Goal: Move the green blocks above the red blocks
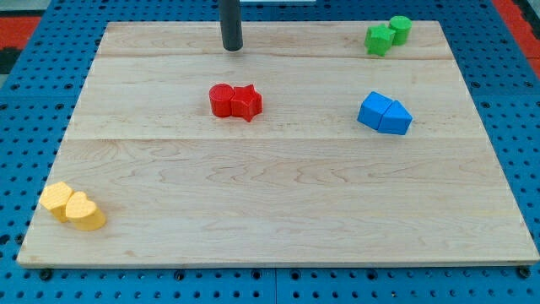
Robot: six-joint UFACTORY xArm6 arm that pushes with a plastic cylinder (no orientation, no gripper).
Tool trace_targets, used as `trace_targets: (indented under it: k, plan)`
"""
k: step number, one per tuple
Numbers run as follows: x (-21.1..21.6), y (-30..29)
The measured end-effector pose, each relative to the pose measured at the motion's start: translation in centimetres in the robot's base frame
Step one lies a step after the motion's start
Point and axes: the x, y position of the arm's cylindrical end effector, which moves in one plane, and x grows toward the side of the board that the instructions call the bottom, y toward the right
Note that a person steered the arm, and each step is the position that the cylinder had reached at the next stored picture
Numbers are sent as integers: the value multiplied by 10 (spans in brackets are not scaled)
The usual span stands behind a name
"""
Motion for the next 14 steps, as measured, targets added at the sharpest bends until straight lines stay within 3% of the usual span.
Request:
trace_targets:
  k: [3, 5, 6, 7, 8, 9, 11, 13, 14]
  plan:
    - [2, 17]
    - [97, 198]
    - [67, 329]
    - [-6, 376]
    - [-58, 338]
    - [-53, 304]
    - [-15, 229]
    - [42, 223]
    - [47, 191]
